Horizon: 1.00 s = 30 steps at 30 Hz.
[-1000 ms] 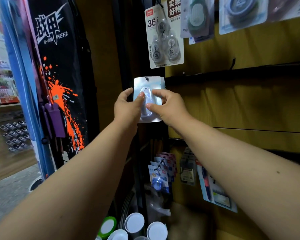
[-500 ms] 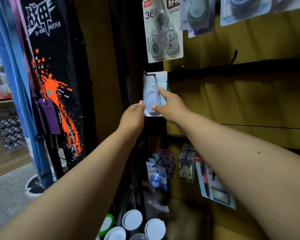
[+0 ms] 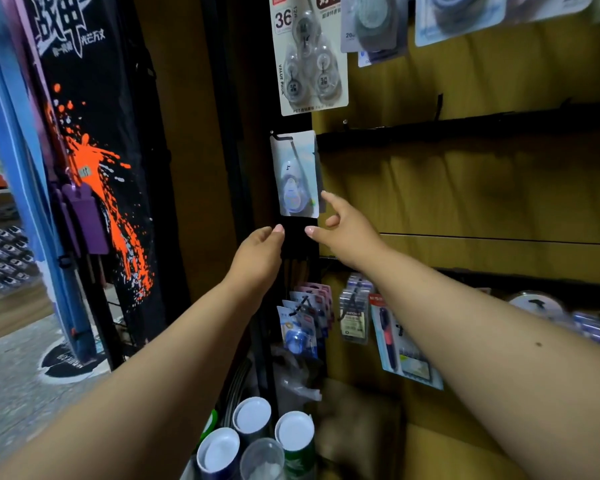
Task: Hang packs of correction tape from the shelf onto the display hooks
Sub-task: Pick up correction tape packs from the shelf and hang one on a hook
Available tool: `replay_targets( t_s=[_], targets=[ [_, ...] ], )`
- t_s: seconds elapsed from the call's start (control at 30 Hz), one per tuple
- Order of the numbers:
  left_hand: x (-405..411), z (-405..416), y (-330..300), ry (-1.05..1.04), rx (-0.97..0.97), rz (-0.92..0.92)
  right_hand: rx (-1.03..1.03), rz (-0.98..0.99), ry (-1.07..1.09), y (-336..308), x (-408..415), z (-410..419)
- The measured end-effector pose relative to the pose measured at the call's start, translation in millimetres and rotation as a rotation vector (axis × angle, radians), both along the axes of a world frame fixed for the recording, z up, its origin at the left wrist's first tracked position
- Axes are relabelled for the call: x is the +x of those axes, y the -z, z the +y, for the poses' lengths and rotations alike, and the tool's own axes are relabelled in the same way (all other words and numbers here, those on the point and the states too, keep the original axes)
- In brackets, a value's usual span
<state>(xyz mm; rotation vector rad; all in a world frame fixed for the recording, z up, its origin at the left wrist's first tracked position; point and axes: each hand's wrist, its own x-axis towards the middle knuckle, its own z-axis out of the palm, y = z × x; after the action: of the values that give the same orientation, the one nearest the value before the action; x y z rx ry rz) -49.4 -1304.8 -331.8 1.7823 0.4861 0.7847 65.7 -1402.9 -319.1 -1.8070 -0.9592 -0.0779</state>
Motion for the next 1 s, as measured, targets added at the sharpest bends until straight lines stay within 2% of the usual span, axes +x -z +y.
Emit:
replay_targets(
  t_s=[0.27, 0.47, 0.6, 0.73, 1.0],
  targets=[
    [-18.6, -27.5, 64.1, 0.034, 0.077, 0.158, -0.087, 0.077, 0.073, 62.8, -30.6, -39.8],
    [-37.5, -50.2, 145.3, 0.052, 0.157, 0.345, -0.249, 0.143, 0.095, 145.4, -46.7, -79.1],
    [-45.3, -67.3, 196.6, 0.066, 0.128, 0.465, -0.429, 0.165, 0.147, 208.1, -44.8, -106.2],
    [-53.5, -78.3, 234.3, 0.089, 0.172, 0.608, -0.578, 0.279, 0.224, 259.4, -32.6, -130.1],
    [-40.1, -77.9, 314.9, 0.165, 0.119, 0.736, -0.702, 0.469, 0.333, 340.5, -14.8, -147.9]
  ],
)
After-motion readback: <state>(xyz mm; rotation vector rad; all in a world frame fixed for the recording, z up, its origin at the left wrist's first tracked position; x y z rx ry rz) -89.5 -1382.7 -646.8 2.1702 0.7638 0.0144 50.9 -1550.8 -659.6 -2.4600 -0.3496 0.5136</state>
